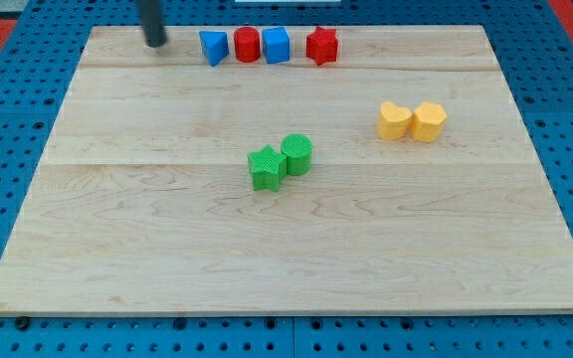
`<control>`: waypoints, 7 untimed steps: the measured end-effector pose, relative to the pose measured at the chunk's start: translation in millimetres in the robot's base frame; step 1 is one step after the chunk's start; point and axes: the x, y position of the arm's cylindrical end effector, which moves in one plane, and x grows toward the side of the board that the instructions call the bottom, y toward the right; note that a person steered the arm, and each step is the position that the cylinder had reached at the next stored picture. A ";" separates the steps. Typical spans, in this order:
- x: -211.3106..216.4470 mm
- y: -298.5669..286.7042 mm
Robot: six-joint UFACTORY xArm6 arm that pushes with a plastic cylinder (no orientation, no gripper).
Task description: Nudge the blue triangle down
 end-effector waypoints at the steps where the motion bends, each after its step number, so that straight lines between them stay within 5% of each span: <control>1: -15.5 9.4; 3: -13.8 112.6; 7: 20.4 115.5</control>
